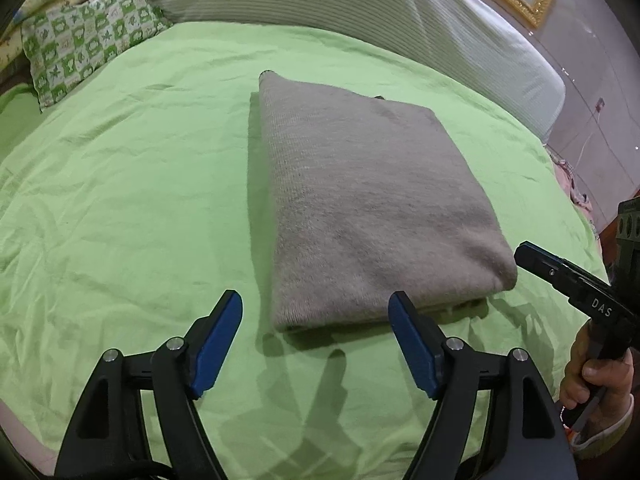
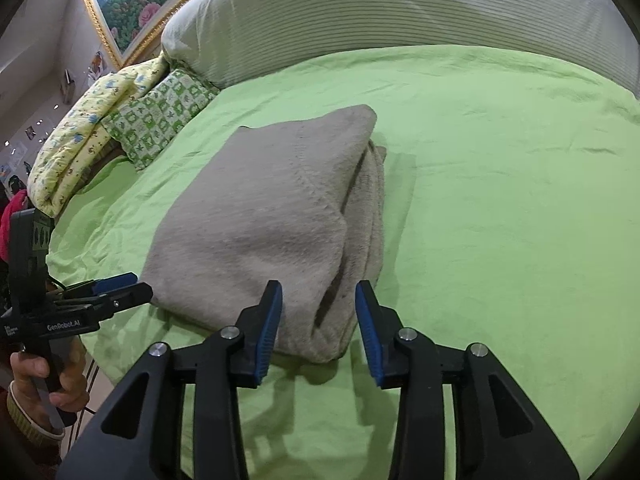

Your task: Fold small clothes

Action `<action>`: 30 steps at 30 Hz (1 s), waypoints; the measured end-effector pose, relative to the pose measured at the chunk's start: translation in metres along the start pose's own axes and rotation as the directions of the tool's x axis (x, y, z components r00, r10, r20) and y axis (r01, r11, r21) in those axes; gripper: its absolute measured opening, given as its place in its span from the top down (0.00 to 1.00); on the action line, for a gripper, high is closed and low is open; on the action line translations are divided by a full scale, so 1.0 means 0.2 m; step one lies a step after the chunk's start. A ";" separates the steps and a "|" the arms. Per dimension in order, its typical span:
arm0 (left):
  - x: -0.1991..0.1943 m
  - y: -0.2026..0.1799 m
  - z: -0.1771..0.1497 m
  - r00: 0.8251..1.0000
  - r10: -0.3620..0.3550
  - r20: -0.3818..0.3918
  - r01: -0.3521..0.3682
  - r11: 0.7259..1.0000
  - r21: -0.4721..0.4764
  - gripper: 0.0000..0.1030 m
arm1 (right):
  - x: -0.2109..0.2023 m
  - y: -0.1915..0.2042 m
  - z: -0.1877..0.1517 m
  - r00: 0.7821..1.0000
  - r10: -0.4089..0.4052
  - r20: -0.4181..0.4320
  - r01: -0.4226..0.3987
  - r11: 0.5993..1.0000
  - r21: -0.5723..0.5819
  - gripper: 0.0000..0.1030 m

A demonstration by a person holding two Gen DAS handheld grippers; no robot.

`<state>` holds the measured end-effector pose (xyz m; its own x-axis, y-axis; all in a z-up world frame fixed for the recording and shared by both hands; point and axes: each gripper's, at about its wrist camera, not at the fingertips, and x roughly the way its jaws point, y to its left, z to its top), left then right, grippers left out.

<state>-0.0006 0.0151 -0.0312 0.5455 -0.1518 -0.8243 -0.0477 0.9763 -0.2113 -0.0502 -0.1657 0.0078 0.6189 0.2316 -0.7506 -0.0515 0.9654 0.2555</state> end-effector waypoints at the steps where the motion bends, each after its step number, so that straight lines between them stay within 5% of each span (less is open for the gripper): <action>1: -0.01 -0.01 -0.01 1.000 0.002 0.001 -0.002 1.000 0.001 0.25 | 0.00 0.01 -0.01 1.000 0.005 -0.001 -0.005 1.000 -0.005 0.58; 16: -0.16 -0.11 -0.09 0.996 0.046 0.078 -0.051 0.997 0.063 0.19 | -0.07 0.15 -0.12 1.000 0.011 0.017 -0.010 0.999 -0.051 0.27; 30: -0.26 -0.16 -0.19 0.964 0.200 0.176 -0.217 0.972 0.086 0.15 | -0.14 0.20 -0.20 0.998 0.029 0.060 -0.024 0.996 -0.081 0.23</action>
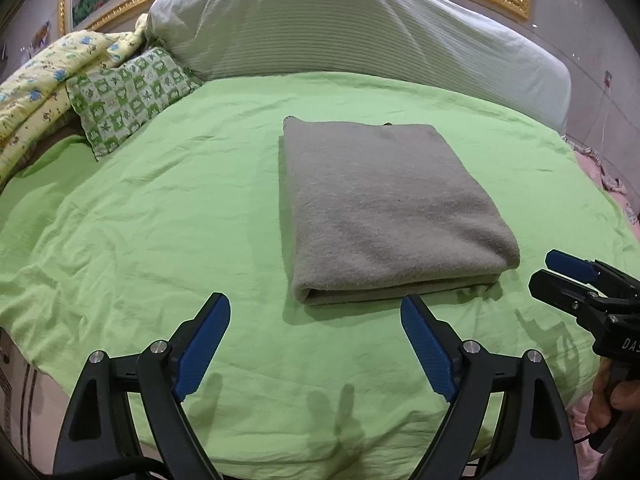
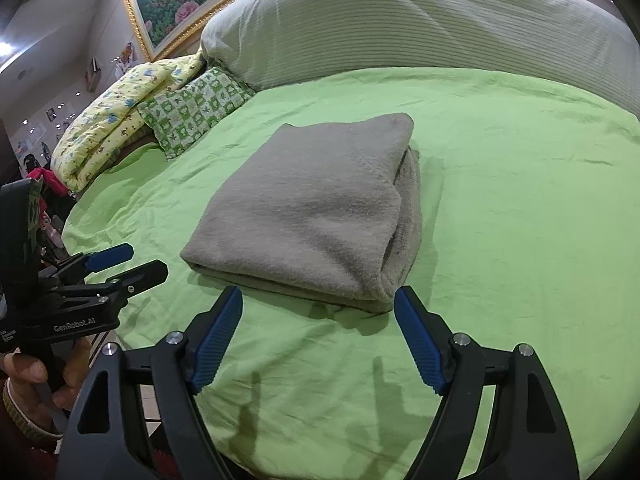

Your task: Fold small clothes

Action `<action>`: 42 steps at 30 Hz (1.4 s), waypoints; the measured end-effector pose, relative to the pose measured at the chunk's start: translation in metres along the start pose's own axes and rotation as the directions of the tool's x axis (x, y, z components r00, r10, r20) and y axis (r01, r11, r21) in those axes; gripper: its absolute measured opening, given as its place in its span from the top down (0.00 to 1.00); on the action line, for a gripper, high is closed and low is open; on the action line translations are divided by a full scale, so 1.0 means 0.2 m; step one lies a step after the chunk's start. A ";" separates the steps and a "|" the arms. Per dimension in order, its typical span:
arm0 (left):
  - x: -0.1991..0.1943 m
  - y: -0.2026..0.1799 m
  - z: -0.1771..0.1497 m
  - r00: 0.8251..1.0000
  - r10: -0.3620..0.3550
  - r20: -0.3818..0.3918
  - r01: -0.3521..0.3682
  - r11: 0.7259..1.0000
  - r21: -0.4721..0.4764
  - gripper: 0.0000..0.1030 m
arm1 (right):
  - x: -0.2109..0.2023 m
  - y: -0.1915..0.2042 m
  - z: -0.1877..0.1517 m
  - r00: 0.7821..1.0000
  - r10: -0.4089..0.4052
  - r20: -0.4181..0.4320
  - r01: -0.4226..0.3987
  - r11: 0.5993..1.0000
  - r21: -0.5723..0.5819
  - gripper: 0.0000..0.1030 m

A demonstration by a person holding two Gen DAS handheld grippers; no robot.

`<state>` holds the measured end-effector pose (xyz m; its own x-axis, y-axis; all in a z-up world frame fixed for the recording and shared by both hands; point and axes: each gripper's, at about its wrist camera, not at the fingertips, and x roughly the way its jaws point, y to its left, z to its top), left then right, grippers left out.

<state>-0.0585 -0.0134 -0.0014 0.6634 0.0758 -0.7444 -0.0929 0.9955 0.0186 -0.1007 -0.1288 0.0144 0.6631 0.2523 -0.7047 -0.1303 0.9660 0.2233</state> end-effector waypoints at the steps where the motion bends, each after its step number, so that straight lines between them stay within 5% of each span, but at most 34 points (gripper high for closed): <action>1: -0.01 0.00 -0.01 1.000 0.009 0.006 -0.009 1.000 0.004 0.15 | 0.00 0.00 0.00 1.000 0.000 0.000 0.000 1.000 -0.001 0.23; 15: -0.15 0.03 0.05 0.990 0.091 0.111 -0.091 0.996 0.001 0.07 | -0.04 0.01 0.03 1.000 -0.005 0.023 0.006 0.999 -0.042 0.18; 24: -0.35 0.07 0.30 0.959 0.085 0.270 -0.084 0.996 -0.014 0.01 | -0.19 0.02 0.27 0.992 -0.002 0.129 0.017 0.993 -0.117 0.16; 28: -0.39 0.08 0.37 0.952 0.053 0.303 -0.041 0.998 -0.044 0.01 | -0.29 0.03 0.35 0.975 0.015 0.222 0.013 0.993 -0.121 0.00; 42: -0.02 0.03 0.15 0.993 0.025 0.114 -0.016 0.996 -0.082 0.01 | -0.01 0.00 0.11 0.995 -0.009 0.095 0.019 0.994 -0.105 0.00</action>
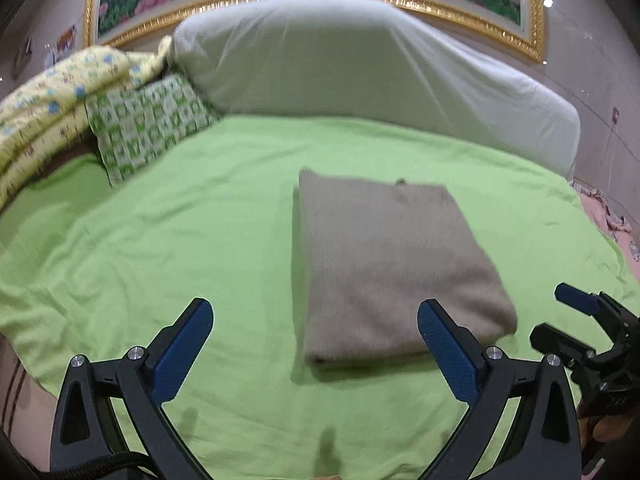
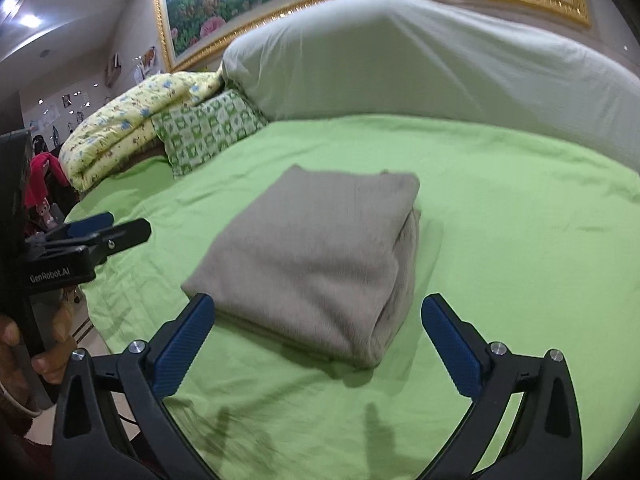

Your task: Fold small clothes

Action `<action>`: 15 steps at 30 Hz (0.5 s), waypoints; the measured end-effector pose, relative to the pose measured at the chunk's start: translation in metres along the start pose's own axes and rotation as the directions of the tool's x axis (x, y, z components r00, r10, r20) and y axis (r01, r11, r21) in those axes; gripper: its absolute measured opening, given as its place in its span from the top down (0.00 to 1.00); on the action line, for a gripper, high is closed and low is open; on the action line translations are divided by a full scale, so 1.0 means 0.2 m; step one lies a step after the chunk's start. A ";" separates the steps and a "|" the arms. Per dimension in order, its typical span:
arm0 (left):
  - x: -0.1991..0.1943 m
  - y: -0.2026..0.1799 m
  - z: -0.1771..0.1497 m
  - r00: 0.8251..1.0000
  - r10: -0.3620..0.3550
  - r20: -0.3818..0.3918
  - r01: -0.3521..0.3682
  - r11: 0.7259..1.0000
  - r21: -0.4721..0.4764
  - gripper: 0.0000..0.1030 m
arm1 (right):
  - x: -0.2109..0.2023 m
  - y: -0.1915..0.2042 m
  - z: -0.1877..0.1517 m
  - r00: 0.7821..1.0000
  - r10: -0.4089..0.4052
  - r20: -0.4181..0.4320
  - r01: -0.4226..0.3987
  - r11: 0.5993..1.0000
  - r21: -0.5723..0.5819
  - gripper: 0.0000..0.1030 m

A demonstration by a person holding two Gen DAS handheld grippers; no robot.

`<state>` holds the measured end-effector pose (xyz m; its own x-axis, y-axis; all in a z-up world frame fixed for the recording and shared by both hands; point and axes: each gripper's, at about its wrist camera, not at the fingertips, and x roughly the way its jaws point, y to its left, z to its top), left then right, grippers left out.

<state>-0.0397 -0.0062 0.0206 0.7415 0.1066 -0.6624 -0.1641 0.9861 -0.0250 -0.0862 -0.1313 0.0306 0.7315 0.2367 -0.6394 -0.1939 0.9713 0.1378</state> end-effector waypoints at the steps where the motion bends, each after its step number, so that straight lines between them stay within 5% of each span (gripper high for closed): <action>1: 0.02 -0.01 -0.02 1.000 0.002 -0.006 -0.002 1.000 0.002 0.01 | 0.02 -0.01 -0.01 1.000 -0.002 -0.007 0.002 1.000 0.008 0.00; 15: 0.19 -0.06 -0.19 0.996 0.008 -0.088 -0.006 1.000 0.030 0.01 | 0.16 -0.03 -0.12 0.998 -0.001 -0.065 0.003 0.999 0.038 0.00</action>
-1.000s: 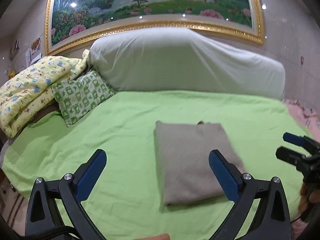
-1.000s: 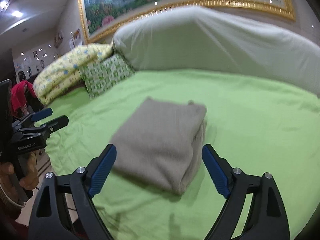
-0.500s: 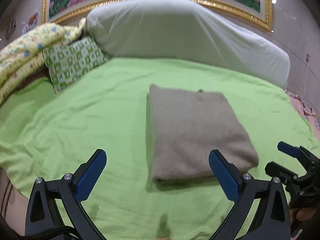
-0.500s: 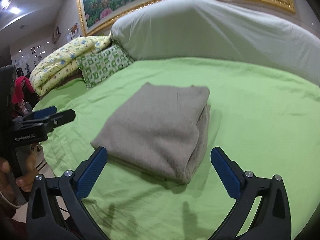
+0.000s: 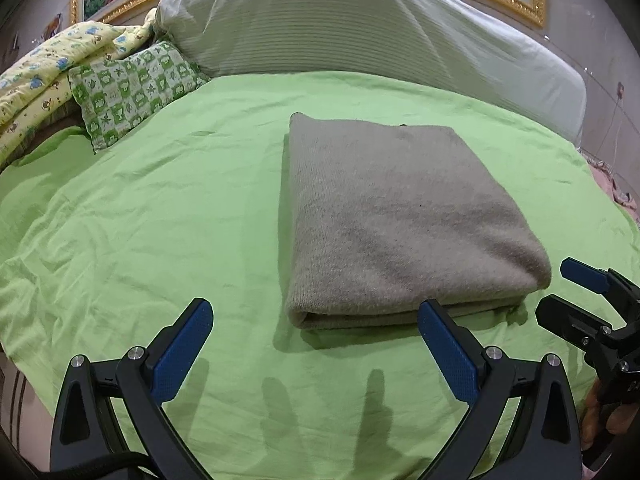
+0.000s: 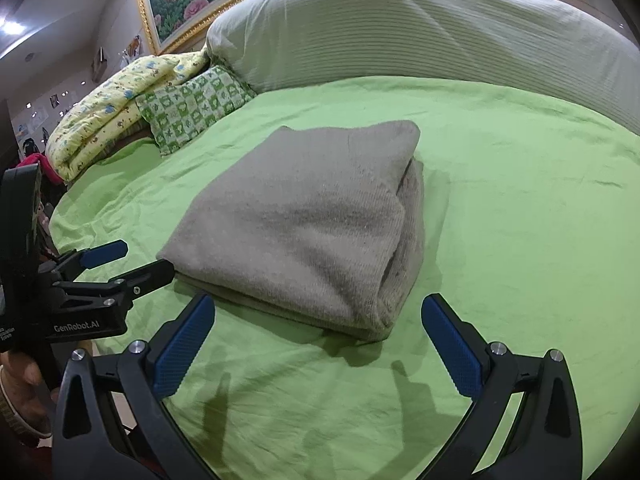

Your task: Fold small clothes

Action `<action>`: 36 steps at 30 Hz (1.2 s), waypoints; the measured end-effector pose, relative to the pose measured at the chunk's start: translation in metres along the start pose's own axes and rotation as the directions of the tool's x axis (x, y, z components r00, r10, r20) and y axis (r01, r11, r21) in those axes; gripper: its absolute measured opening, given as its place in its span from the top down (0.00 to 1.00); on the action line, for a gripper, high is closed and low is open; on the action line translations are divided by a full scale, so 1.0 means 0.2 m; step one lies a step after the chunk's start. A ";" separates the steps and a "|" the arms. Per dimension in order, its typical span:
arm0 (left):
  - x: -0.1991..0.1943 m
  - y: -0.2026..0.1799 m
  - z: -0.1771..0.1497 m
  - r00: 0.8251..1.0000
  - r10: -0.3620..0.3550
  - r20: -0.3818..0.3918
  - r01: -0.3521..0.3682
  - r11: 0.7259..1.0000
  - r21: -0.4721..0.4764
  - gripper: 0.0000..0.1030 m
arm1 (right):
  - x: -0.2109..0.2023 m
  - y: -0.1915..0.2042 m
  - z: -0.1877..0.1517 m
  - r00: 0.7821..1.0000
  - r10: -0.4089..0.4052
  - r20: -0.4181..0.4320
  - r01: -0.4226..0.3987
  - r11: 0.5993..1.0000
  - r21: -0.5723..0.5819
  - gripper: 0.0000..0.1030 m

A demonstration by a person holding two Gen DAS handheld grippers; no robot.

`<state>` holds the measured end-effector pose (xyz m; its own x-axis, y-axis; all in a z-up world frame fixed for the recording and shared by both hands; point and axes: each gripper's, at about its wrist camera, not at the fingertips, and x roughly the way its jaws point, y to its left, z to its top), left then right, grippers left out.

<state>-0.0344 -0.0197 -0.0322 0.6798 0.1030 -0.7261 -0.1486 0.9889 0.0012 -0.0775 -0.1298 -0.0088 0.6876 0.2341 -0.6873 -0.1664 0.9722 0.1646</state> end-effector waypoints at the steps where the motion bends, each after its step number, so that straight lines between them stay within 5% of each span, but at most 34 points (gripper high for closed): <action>1: 0.00 0.00 0.00 1.000 -0.001 -0.001 0.001 1.000 -0.001 0.01 | 0.01 0.00 0.00 1.000 -0.001 -0.003 0.001 1.000 0.000 0.00; 36: -0.02 -0.01 -0.02 1.000 -0.005 0.005 0.005 1.000 0.026 0.01 | 0.04 0.07 -0.02 1.000 0.014 0.016 -0.013 1.000 -0.020 0.00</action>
<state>-0.0397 -0.0233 -0.0326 0.6838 0.0986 -0.7230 -0.1263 0.9919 0.0159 -0.0781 -0.1143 -0.0148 0.6965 0.2472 -0.6737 -0.1899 0.9688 0.1591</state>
